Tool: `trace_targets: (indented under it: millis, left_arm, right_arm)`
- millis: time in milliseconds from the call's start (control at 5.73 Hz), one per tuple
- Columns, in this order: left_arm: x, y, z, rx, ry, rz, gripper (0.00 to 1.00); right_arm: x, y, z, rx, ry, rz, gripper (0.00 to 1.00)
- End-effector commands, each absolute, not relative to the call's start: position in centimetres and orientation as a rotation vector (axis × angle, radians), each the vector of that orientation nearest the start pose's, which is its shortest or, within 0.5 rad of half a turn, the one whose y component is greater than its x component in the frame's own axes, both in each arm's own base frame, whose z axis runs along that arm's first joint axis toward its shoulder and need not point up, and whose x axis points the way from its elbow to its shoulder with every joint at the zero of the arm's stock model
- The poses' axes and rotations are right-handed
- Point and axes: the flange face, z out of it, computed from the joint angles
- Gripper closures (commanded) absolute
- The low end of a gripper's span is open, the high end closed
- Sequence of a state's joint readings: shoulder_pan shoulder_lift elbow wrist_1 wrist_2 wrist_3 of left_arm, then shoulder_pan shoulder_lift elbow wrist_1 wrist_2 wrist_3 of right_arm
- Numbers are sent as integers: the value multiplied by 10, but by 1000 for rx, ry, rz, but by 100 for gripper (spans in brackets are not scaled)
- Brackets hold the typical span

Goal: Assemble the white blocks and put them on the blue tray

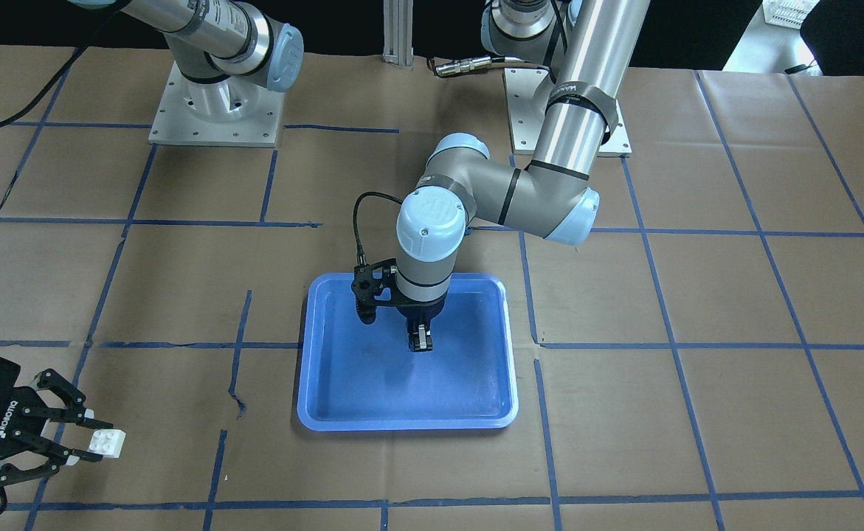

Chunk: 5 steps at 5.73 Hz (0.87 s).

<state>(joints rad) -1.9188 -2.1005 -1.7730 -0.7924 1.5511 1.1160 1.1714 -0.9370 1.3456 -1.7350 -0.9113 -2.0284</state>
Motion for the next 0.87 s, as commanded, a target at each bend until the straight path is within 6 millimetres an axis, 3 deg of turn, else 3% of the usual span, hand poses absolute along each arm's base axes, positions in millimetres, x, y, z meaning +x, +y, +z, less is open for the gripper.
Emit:
trace_targets:
  millis: [0,174,349,523,698]
  left_arm:
    - [-339,-527,172,2106,2329,-85,3]
    - [-340,-529,189,2096,2325,-118,2]
    - [-346,-528,228,2130,2380,-220,2]
    - [-328,-523,298,2107,2431,-182,2]
    - [-272,-524,380,2015,2574,-22,2]
  right_arm:
    - [-39,-676,277,-1794,1835,-675,72]
    - [-24,-650,275,-1778,1822,-677,73]
    - [-14,-633,275,-1784,1815,-679,73]
    - [18,-624,275,-1810,1780,-664,73]
    - [52,-621,268,-1806,1803,-654,73]
